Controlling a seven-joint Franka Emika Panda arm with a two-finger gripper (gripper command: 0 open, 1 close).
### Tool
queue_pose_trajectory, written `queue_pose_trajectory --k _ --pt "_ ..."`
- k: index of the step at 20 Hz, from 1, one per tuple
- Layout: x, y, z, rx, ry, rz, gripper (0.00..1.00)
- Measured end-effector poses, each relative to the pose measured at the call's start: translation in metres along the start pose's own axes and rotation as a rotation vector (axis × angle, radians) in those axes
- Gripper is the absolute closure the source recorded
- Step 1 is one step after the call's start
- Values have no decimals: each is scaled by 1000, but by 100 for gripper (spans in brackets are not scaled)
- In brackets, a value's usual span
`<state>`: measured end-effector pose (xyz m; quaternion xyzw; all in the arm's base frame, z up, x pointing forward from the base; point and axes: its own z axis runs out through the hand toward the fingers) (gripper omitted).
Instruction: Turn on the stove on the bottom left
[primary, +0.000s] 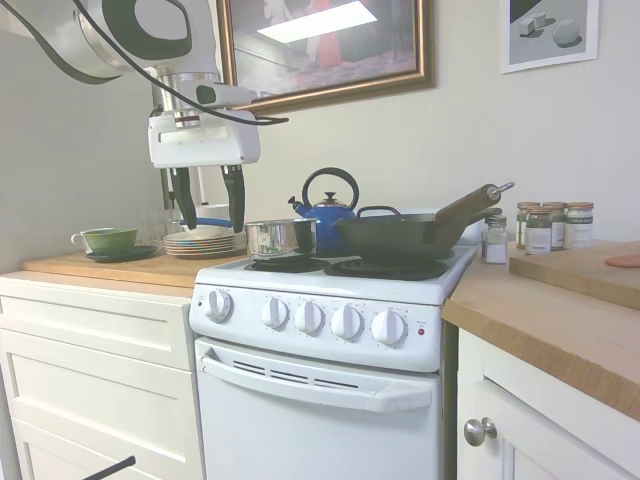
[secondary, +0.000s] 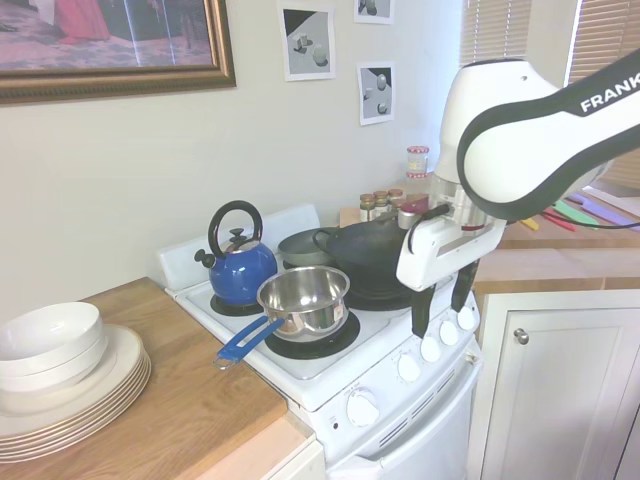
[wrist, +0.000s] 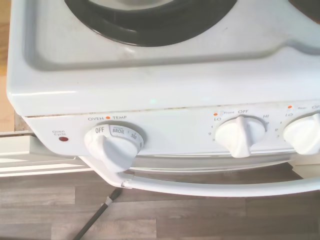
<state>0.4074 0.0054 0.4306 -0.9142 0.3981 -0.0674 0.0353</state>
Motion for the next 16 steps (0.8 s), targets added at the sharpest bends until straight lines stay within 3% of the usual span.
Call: queue_pose_trajectory --k 16 --pt "13 -6 37 -39 -39 17 0"
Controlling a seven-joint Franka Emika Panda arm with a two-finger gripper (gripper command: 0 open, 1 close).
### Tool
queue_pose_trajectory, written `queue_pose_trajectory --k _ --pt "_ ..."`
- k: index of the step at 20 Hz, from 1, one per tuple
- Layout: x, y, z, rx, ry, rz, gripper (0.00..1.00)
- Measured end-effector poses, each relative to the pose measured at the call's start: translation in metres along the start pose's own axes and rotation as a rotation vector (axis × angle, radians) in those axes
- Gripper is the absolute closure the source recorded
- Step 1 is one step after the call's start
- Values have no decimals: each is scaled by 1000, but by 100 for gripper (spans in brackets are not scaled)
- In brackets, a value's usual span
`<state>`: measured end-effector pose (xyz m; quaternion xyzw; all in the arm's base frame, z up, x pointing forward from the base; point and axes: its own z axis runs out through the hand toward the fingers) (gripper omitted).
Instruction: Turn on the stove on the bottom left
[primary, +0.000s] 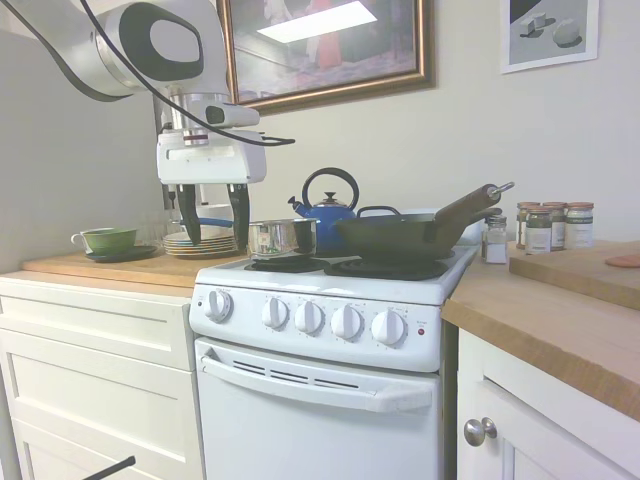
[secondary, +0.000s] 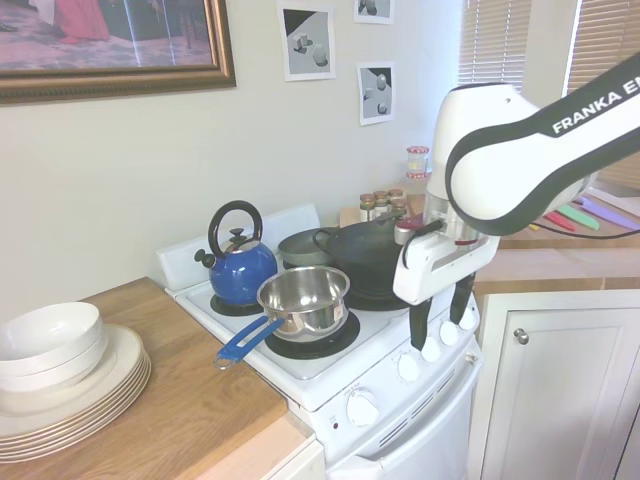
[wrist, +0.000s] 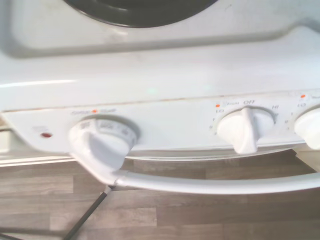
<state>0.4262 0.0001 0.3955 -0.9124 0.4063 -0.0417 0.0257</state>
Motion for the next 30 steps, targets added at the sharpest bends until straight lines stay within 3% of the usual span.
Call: queue_pose_trajectory --k 11,12,30 --pt "38 -10 35 -55 3 59 0" --pt "41 -11 38 -59 1 60 100" --pt "63 -23 62 -75 -18 72 100"
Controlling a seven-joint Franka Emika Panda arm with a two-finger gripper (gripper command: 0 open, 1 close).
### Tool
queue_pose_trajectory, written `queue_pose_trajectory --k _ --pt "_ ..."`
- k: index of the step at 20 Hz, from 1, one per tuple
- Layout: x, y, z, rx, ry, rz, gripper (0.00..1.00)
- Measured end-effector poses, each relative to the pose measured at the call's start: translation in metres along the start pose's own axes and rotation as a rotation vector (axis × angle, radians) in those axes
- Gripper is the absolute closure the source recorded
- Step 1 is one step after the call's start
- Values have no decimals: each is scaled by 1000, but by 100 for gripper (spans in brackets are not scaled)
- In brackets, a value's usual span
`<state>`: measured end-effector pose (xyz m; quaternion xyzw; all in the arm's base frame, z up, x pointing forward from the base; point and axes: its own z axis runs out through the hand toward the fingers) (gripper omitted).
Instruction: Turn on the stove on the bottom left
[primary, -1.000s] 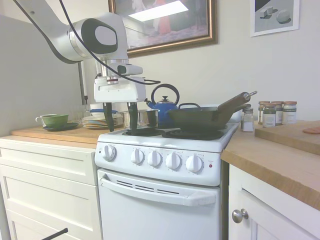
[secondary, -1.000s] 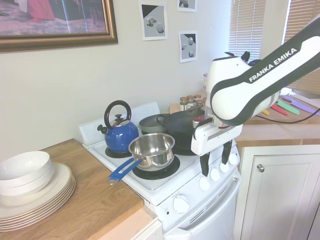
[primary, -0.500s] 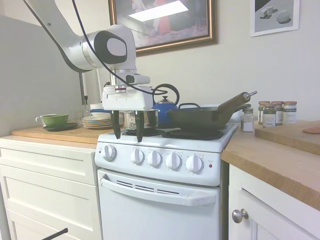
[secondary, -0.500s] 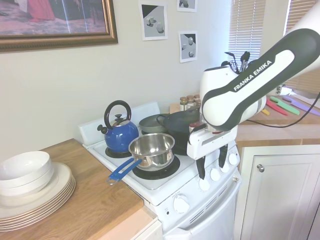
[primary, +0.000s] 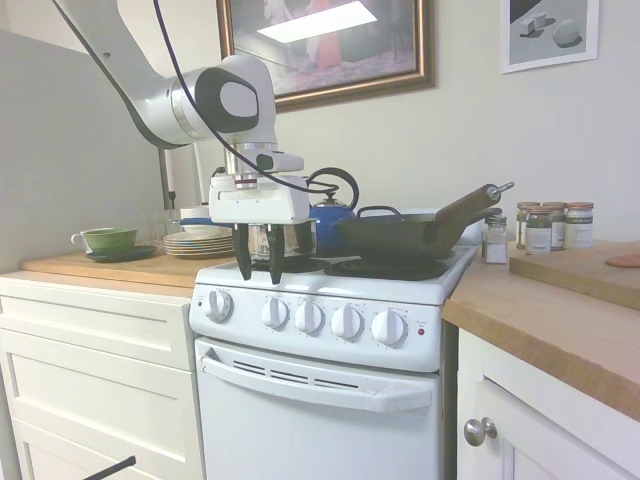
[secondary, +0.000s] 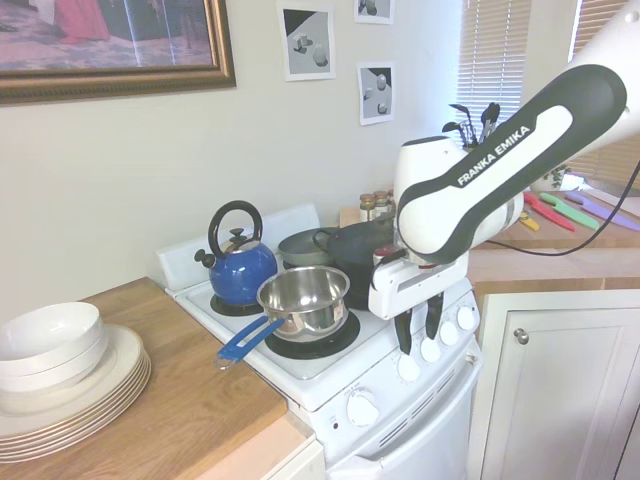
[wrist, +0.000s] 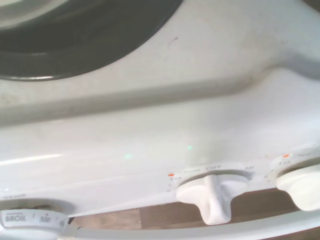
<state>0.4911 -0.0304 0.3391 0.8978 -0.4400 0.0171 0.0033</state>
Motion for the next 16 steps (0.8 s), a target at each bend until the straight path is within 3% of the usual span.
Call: queue_pose_trajectory --k 16 --pt "8 2 11 6 5 13 100"
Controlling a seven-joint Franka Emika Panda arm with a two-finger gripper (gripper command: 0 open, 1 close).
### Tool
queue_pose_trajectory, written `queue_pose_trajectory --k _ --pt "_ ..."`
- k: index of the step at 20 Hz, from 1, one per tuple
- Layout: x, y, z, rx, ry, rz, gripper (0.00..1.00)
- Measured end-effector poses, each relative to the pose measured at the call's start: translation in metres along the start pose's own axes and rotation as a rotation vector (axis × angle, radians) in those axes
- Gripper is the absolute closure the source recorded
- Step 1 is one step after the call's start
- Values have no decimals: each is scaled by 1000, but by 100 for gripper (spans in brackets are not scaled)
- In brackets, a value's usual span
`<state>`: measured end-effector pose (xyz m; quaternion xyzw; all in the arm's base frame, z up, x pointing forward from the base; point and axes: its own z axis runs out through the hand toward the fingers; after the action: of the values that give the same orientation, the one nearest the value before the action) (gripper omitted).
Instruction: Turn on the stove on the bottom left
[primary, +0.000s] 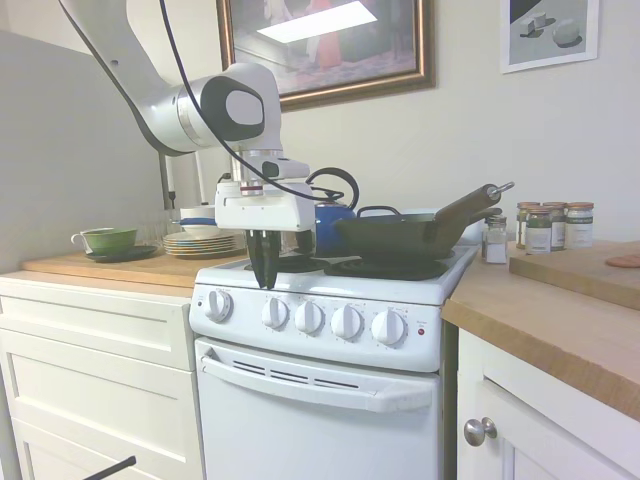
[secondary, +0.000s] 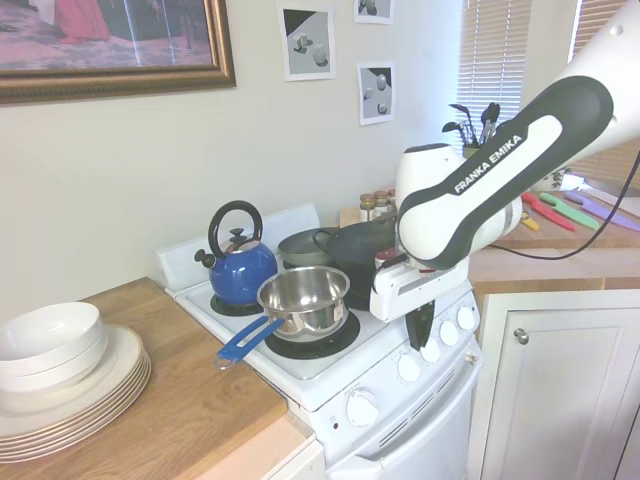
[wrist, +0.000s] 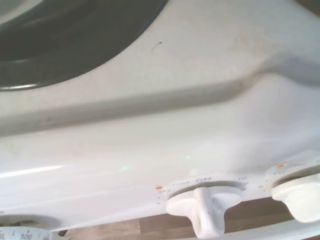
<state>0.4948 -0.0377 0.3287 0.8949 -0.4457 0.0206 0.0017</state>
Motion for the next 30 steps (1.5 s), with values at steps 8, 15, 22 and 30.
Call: queue_pose_trajectory --k 8,15,22,30 --pt "0 -3 10 -16 1 -16 100" --pt "7 -5 17 -23 14 -15 100" --pt "4 -9 26 -30 8 -18 100" --pt "-1 -14 28 -31 7 -22 100"
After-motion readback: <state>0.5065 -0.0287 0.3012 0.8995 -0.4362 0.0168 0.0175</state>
